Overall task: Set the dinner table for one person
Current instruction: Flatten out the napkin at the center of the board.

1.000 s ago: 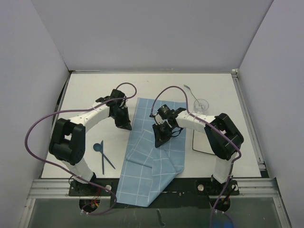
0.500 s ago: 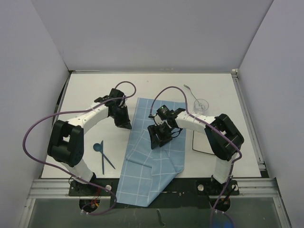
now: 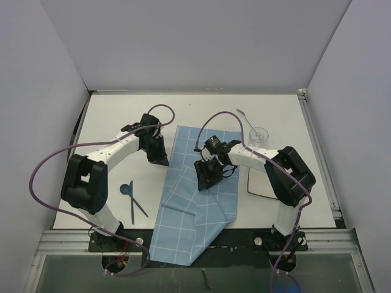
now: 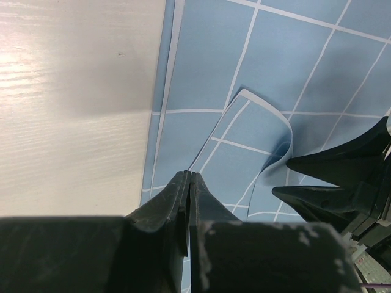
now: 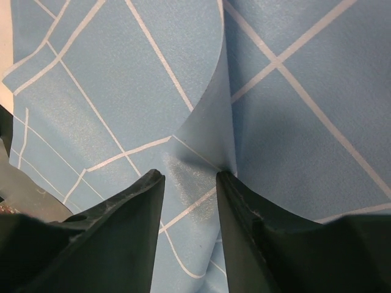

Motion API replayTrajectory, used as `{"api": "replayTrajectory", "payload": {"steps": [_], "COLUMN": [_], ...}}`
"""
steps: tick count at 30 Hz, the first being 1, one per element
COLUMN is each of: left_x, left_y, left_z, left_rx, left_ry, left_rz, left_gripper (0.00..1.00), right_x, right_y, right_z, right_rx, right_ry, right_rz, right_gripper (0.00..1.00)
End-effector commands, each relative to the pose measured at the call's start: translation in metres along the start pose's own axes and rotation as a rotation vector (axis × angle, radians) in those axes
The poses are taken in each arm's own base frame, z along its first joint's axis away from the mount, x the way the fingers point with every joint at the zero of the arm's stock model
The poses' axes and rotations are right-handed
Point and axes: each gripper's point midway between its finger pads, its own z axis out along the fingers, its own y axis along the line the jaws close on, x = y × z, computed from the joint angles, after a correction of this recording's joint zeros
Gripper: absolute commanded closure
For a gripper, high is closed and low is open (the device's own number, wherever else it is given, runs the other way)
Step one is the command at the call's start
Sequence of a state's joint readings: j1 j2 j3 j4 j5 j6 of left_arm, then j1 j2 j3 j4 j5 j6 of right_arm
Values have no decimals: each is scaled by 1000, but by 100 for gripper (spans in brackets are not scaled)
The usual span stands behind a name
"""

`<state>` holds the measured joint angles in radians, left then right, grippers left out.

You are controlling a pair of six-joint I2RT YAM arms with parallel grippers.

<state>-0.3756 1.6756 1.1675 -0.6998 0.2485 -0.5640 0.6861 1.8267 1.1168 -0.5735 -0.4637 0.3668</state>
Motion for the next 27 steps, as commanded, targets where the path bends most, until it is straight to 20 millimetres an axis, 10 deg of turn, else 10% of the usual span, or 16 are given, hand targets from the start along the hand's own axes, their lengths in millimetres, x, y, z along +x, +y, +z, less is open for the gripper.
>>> {"api": "replayTrajectory", "payload": {"steps": [1, 27], "left_x": [-11, -14], "left_y": [-10, -8], "left_z": [-12, -13], "left_rx": [39, 35], "left_ry": [-39, -47], "left_rz": [20, 2], "left_gripper": [100, 100], "right_x": [6, 8], "right_y": [-5, -27], "right_z": [0, -33], "right_rx": [22, 77], "right_ry": [-1, -62], "right_rz": [-2, 19], "right_gripper": [61, 51]}}
